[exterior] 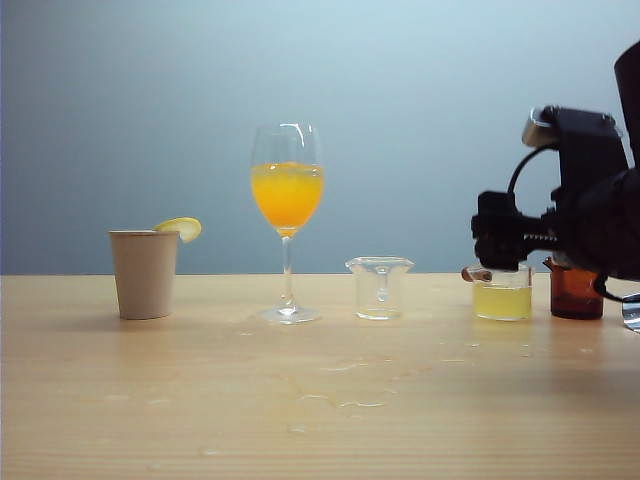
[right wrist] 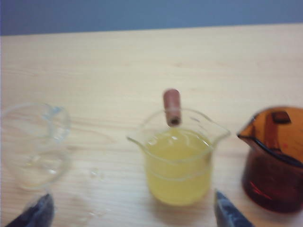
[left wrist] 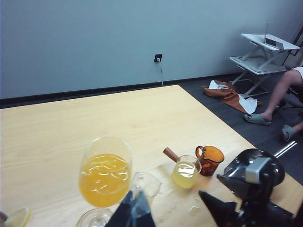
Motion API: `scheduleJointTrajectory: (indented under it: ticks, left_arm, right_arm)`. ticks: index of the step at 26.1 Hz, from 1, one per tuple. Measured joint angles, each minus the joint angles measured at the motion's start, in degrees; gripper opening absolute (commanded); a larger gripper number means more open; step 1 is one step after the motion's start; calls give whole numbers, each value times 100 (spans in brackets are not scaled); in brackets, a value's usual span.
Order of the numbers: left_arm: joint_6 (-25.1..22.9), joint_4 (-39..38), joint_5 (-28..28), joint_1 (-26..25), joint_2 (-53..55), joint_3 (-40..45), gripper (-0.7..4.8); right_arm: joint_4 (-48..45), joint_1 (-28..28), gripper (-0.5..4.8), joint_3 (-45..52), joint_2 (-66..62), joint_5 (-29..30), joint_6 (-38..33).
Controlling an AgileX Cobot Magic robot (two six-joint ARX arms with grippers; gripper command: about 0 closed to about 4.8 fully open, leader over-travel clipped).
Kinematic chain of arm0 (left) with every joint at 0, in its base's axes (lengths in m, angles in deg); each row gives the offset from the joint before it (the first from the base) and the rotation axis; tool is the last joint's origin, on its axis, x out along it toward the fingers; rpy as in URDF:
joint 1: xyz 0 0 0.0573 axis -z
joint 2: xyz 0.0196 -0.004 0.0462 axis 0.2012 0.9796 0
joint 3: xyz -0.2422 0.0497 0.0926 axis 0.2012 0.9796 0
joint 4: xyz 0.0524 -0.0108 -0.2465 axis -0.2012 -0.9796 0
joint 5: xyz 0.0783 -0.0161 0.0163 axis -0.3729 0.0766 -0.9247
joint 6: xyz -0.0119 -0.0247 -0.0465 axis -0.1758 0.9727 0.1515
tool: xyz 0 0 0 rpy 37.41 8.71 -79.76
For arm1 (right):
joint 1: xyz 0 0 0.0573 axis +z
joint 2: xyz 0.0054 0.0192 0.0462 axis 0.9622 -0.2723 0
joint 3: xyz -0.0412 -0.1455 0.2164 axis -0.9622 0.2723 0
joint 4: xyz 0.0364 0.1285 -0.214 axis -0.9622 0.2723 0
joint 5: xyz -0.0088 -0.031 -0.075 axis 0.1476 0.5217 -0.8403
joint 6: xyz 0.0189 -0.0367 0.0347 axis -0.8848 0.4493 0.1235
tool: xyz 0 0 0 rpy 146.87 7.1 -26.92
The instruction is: Pick up the third measuring cup from the left, pour the pineapple juice inside into the goblet, and finally put the measuring cup back in its original place.
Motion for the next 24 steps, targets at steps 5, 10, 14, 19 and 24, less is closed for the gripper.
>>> scheduleJointTrajectory:
  ticks: [5, 10, 14, 19, 24]
  left_arm:
    - [2, 175, 138, 0, 0, 0, -5]
    - [24, 234, 201, 0, 0, 0, -5]
    - [24, 234, 203, 0, 0, -2, -5]
    - [26, 236, 203, 0, 0, -2, -5]
    - [26, 234, 208, 0, 0, -2, -5]
  right_arm:
    - [-81, -33, 450, -181, -422, 24, -33]
    - [-201, -33, 450, -678, -946, 24, -37]
    - [-247, -33, 450, -979, -1198, 13, -42]
    - [-223, -72, 450, -1019, -1263, -103, -42]
    - [-138, -199, 450, -1019, -1263, -114, -42]
